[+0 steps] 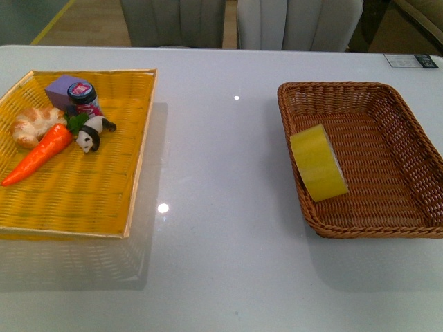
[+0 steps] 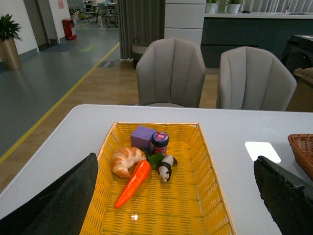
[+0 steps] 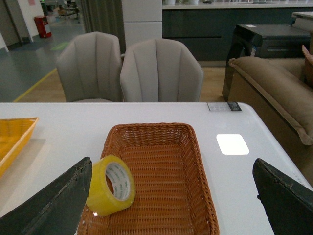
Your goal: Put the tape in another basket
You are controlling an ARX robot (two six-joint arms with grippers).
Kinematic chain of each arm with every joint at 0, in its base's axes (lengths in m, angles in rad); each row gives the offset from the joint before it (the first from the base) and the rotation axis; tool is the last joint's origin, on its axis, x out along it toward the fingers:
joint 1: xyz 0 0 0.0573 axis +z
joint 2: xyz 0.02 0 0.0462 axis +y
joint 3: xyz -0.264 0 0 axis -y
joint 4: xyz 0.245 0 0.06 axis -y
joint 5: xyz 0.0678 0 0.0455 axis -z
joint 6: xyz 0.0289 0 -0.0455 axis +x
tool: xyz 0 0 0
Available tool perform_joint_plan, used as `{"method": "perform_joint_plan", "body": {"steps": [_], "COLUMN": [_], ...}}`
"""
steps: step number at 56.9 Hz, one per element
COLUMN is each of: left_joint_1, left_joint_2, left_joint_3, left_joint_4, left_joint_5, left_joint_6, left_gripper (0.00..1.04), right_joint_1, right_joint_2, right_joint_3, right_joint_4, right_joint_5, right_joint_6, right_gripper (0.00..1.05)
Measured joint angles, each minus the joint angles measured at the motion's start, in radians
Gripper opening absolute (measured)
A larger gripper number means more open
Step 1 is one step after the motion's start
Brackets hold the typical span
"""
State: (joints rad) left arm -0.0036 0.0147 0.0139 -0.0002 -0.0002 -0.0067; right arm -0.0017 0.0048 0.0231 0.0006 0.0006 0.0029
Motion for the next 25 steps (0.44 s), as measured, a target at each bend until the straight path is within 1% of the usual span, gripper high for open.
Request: {"method": "perform_joint_plan", "body": {"steps": [25], "left_joint_1": [0.000], "left_joint_2": [0.000], "left_joint_3": [0.000], "left_joint_4": [0.000], "left_joint_5": [0.000], "left_joint_6": [0.000], "left_gripper": [0.96], "right_joint_1": [0.000], "right_joint_2": [0.000], "right_joint_3": [0.000], "right_joint_4": [0.000], "right_joint_5": [0.000], "right_joint_6": [0.000], "right_gripper": [0.96]}}
